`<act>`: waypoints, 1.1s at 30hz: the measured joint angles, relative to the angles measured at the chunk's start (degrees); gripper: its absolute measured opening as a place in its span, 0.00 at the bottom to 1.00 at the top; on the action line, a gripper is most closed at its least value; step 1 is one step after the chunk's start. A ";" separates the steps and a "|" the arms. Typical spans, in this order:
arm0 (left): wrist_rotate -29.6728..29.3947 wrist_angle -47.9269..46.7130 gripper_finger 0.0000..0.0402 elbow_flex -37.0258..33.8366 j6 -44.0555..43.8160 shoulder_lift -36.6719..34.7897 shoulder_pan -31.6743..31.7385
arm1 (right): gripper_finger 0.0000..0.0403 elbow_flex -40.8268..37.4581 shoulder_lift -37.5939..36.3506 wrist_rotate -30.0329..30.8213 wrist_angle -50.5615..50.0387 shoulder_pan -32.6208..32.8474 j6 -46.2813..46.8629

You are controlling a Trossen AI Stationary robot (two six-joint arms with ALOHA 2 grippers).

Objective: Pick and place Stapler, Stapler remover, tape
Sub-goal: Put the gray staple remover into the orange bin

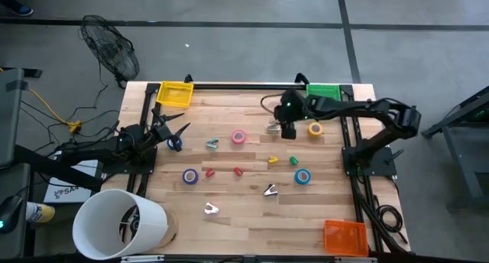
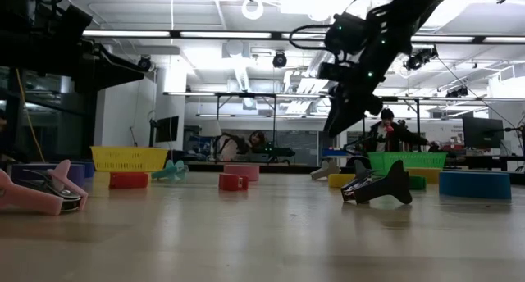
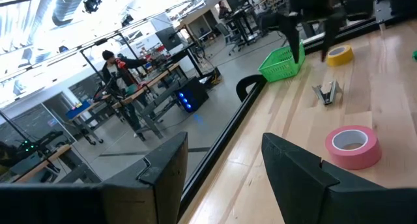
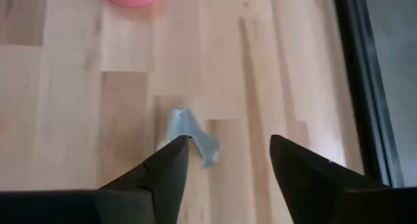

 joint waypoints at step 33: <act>0.00 0.00 0.48 -0.01 0.00 0.00 0.00 | 0.63 30.97 29.61 6.97 -32.92 4.46 -1.09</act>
